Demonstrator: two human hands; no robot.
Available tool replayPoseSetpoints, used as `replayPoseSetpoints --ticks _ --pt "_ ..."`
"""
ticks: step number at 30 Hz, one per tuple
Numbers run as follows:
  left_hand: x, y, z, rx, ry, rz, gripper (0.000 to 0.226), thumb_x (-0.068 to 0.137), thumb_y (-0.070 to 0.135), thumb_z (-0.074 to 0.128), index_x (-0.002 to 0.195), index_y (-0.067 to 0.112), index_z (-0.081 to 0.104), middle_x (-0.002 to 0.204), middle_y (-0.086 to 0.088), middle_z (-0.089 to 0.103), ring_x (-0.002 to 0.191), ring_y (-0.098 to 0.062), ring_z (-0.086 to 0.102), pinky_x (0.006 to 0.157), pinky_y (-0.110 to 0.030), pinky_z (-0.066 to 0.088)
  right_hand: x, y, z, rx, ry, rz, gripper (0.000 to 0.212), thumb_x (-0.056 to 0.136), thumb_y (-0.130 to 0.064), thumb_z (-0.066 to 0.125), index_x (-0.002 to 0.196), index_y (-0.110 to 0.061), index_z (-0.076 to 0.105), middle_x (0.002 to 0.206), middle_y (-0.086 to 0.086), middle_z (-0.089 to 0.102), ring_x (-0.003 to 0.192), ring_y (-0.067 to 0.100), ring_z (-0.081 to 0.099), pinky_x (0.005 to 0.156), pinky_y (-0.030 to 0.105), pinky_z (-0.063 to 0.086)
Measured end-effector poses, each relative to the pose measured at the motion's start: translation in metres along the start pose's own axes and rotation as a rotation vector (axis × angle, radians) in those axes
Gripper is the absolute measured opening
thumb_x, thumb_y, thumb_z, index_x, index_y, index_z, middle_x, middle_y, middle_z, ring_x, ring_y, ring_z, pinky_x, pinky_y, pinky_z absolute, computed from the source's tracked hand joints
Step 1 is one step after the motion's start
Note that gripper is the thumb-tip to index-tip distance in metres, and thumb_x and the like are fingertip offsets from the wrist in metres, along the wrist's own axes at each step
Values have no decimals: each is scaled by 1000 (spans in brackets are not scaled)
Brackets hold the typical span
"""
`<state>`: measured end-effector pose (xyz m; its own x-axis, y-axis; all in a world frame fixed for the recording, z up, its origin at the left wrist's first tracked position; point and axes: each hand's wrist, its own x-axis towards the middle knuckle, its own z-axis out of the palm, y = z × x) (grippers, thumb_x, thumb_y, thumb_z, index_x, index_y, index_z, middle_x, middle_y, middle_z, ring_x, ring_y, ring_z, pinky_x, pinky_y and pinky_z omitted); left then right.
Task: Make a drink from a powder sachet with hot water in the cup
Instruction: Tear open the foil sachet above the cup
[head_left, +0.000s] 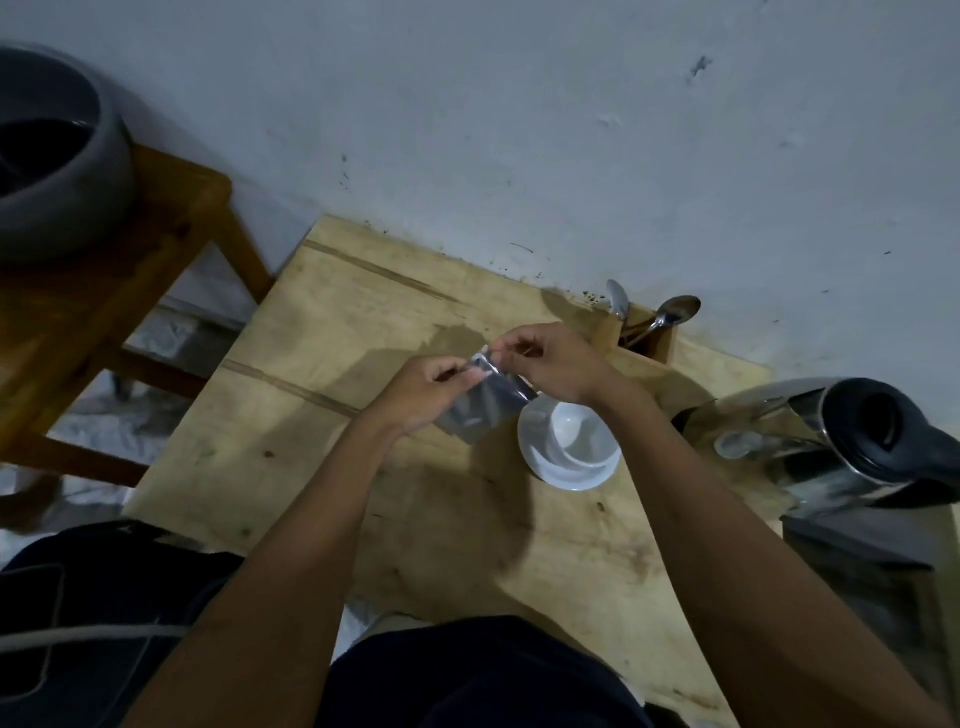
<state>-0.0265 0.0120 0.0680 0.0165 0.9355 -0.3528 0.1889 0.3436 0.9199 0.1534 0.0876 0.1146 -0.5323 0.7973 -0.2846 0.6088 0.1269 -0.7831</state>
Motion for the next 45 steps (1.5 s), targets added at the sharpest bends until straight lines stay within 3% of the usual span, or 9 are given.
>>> replayPoseSetpoints --ticks 5,9,12,17,23,30,36,40,45 --pt "-11 16 8 -24 1 82 15 92 30 60 83 29 71 70 17 68 63 10 58 58 -8 43 -20 -1 -2 -4 65 -35 14 94 -20 65 97 -13 76 85 -8 71 75 1 62 72 21 50" --pt "-19 24 11 27 -13 101 19 93 32 58 81 26 71 74 5 65 63 -6 59 57 -28 50 -32 -3 -2 -13 51 -73 10 92 -15 67 95 -7 74 83 2 69 72 8 59 73 24 49" --pt "-23 28 12 96 -41 136 19 94 28 57 82 25 71 78 8 66 70 -3 58 66 -23 45 -36 -4 -5 -93 20 -97 10 89 -16 70 97 -10 73 82 5 71 74 12 62 78 34 53" --pt "-25 31 14 188 -55 121 18 91 31 59 88 23 74 85 11 69 83 -7 60 76 -26 45 -45 -14 -15 -343 -34 -146 10 88 -27 70 94 -19 73 86 -6 73 82 13 66 83 42 55" --pt "-31 45 13 284 -56 118 29 76 46 50 84 33 75 96 12 75 99 -12 68 92 -39 53 -55 -21 -21 -359 -93 -169 18 90 -35 66 94 -19 74 86 -7 74 86 14 70 82 45 56" --pt "-34 53 15 320 -88 156 25 79 38 52 82 28 75 89 9 75 93 -15 68 88 -41 52 -64 -31 -25 -367 -129 -138 16 92 -34 65 96 -20 74 72 -17 68 80 12 68 82 42 56" --pt "-34 55 15 302 -124 172 21 91 24 56 88 23 77 95 8 76 97 -10 68 86 -30 50 -66 -33 -24 -379 -140 -143 13 93 -27 63 85 -21 71 76 -11 72 78 14 68 79 43 56" --pt "-37 55 18 166 -46 164 23 91 22 54 83 18 75 92 0 76 91 -14 67 90 -35 49 -69 -30 -16 -374 -30 -265 13 94 -19 60 84 -14 67 82 0 73 79 19 67 76 43 53" --pt "-41 58 21 61 -1 136 20 91 19 56 83 15 74 74 16 70 74 7 58 74 -10 43 -67 -22 -8 -460 129 -418 14 95 -17 58 85 -9 64 75 2 65 68 21 58 63 38 47"
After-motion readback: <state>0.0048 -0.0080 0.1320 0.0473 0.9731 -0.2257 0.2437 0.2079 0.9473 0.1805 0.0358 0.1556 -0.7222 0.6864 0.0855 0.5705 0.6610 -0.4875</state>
